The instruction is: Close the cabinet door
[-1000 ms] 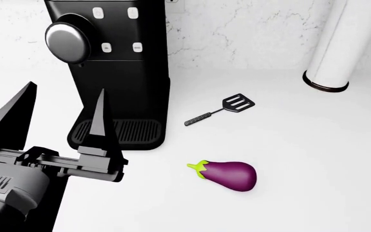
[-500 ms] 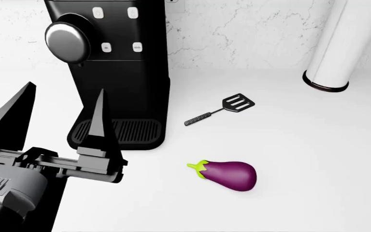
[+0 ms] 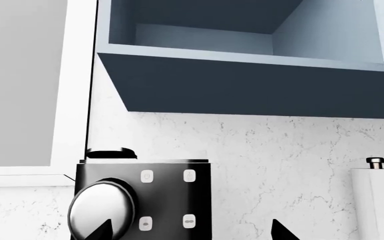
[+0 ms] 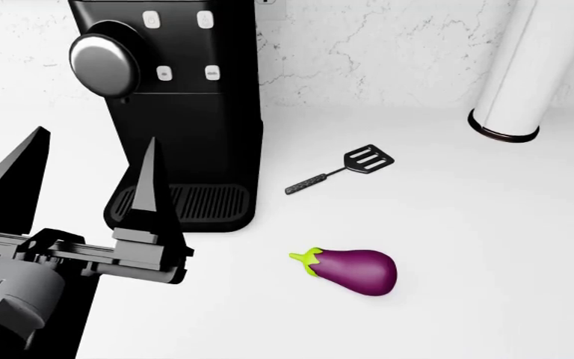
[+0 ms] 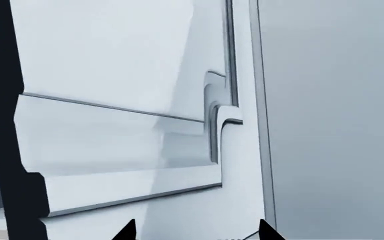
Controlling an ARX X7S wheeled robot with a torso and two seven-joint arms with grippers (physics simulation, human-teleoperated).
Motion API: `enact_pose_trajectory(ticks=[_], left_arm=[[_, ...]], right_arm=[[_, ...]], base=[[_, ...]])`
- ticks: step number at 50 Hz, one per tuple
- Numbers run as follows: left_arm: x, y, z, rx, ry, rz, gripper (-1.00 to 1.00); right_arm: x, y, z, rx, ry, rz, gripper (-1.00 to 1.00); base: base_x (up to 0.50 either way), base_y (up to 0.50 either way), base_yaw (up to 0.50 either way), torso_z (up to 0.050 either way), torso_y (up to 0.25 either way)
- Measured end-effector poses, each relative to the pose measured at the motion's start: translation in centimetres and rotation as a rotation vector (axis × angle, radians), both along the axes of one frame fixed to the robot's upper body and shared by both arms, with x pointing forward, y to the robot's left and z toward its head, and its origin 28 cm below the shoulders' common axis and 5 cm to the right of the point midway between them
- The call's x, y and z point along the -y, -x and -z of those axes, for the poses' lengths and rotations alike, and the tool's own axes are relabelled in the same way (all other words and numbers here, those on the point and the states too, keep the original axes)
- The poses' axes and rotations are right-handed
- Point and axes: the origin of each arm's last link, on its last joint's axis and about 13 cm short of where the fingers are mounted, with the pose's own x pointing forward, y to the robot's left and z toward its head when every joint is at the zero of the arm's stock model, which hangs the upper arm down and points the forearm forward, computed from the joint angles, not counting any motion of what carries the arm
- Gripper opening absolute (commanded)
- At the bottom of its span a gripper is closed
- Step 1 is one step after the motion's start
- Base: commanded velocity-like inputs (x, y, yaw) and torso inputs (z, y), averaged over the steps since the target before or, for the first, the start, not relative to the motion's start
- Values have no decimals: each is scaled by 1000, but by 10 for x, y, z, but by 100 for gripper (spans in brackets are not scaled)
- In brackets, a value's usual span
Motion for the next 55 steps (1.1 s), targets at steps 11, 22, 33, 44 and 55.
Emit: enact_pose_trajectory(ticks=[11, 22, 33, 44, 55], left_arm=[[-1, 1, -1, 2, 2, 0, 100], [-1, 3, -2, 8, 6, 0, 100], [-2, 4, -3, 11, 8, 0, 100], [-3, 6, -4, 13, 9, 0, 100], [-4, 8, -5, 16, 9, 0, 100]], right_arm=[[-14, -16, -13, 6, 59, 8, 100], [-29, -29, -20, 1, 117, 23, 100], [-42, -38, -22, 7, 167, 55, 100], [-53, -48, -26, 13, 217, 93, 100], [-61, -57, -28, 20, 259, 126, 100]], base=[[0, 0, 5, 2, -1], [0, 0, 1, 1, 0], [1, 2, 5, 2, -1], [2, 3, 5, 1, 0], [2, 3, 5, 2, -1]])
